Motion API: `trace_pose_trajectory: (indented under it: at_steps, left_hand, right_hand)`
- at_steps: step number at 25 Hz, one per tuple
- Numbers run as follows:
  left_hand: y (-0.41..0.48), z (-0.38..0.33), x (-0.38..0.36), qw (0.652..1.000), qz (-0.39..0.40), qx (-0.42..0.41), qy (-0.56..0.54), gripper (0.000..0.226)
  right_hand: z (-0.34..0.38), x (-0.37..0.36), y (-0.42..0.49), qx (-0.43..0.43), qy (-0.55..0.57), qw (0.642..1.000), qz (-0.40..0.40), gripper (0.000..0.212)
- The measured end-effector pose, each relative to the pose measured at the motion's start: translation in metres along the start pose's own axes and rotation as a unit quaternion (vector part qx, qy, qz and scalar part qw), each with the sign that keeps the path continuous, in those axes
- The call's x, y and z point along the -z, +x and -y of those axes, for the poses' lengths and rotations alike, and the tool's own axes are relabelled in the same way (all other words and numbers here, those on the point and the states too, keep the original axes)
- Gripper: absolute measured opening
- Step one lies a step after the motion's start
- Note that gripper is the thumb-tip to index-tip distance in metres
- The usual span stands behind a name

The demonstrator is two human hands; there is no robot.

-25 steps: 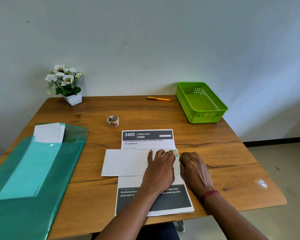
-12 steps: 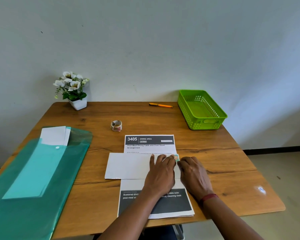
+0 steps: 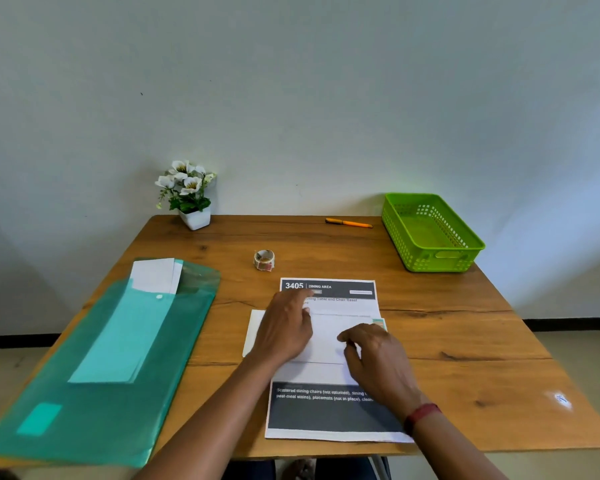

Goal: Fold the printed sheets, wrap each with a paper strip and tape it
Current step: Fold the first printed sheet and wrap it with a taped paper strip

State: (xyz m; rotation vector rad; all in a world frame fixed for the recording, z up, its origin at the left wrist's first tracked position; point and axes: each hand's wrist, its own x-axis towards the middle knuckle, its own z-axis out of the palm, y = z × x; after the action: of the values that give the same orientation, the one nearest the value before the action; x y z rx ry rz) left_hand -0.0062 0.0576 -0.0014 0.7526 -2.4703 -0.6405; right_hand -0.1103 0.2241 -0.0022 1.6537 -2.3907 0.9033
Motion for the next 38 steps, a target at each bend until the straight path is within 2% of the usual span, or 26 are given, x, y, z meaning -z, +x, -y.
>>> trace_pose_trajectory:
  at_steps: [4, 7, 9, 11, 14, 16, 19, 22, 27, 29, 31, 33, 34, 35, 36, 38]
  left_hand:
    - [0.002, 0.043, 0.031, 0.978, 0.059, 0.131, 0.154, 0.030]
    - [0.001, 0.060, 0.036, 0.957, 0.079, 0.206, 0.188, 0.037]
    - [0.007, 0.064, 0.037, 0.958, 0.079, 0.231, 0.148, 0.037]
    - [0.016, 0.061, 0.039, 0.957, 0.074, 0.273, 0.056, 0.029]
    - [0.027, 0.058, 0.044, 0.930, 0.075, 0.350, -0.082, 0.027]
    - [0.029, 0.057, 0.049, 0.924, 0.105, 0.352, -0.104, 0.031]
    - [0.029, 0.055, 0.056, 0.940, 0.173, 0.283, -0.079, 0.029]
    - [0.030, 0.050, 0.064, 0.947, 0.194, 0.241, -0.081, 0.023]
    - [0.030, 0.038, 0.081, 0.928, 0.137, 0.280, -0.204, 0.027]
    - [0.027, 0.031, 0.083, 0.917, 0.092, 0.287, -0.262, 0.021]
    - [0.022, 0.021, 0.077, 0.902, 0.032, 0.302, -0.306, 0.015]
    - [0.017, 0.006, 0.059, 0.896, -0.043, 0.316, -0.310, 0.012]
    - [0.013, -0.003, 0.046, 0.894, -0.078, 0.322, -0.302, 0.013]
    - [0.008, -0.015, 0.034, 0.893, -0.107, 0.326, -0.292, 0.016]
    - [0.004, -0.027, 0.021, 0.893, -0.132, 0.326, -0.281, 0.019]
    - [-0.002, -0.051, -0.003, 0.897, -0.177, 0.310, -0.262, 0.023]
  right_hand:
    - [0.033, -0.027, 0.002, 0.014, -0.038, 0.996, 0.086, 0.032]
    - [0.044, -0.042, 0.000, 0.009, -0.089, 0.989, 0.117, 0.037]
    - [0.046, -0.047, -0.003, 0.013, -0.104, 0.988, 0.117, 0.036]
    - [0.045, -0.050, -0.006, 0.021, -0.116, 0.987, 0.111, 0.034]
    - [0.042, -0.051, -0.009, 0.024, -0.113, 0.987, 0.110, 0.034]
    - [0.041, -0.051, -0.011, 0.026, -0.094, 0.990, 0.105, 0.033]
    - [0.041, -0.046, -0.012, 0.036, -0.060, 0.993, 0.099, 0.032]
    - [0.044, -0.041, -0.015, 0.037, -0.031, 0.998, 0.039, 0.021]
    - [0.055, -0.030, -0.019, -0.112, 0.045, 0.987, -0.105, 0.011]
    - [0.058, -0.023, -0.017, -0.178, 0.093, 0.968, -0.149, 0.004]
    - [0.058, -0.017, -0.011, -0.290, 0.229, 0.921, -0.121, 0.012]
    - [0.057, -0.010, -0.006, -0.397, 0.412, 0.817, -0.064, 0.021]
    - [0.057, -0.006, -0.004, -0.427, 0.489, 0.760, -0.040, 0.024]
    - [0.057, -0.003, -0.003, -0.437, 0.534, 0.723, -0.028, 0.025]
    - [0.055, 0.000, -0.002, -0.438, 0.552, 0.709, -0.026, 0.024]
    - [0.048, 0.007, -0.001, -0.432, 0.549, 0.714, -0.049, 0.021]
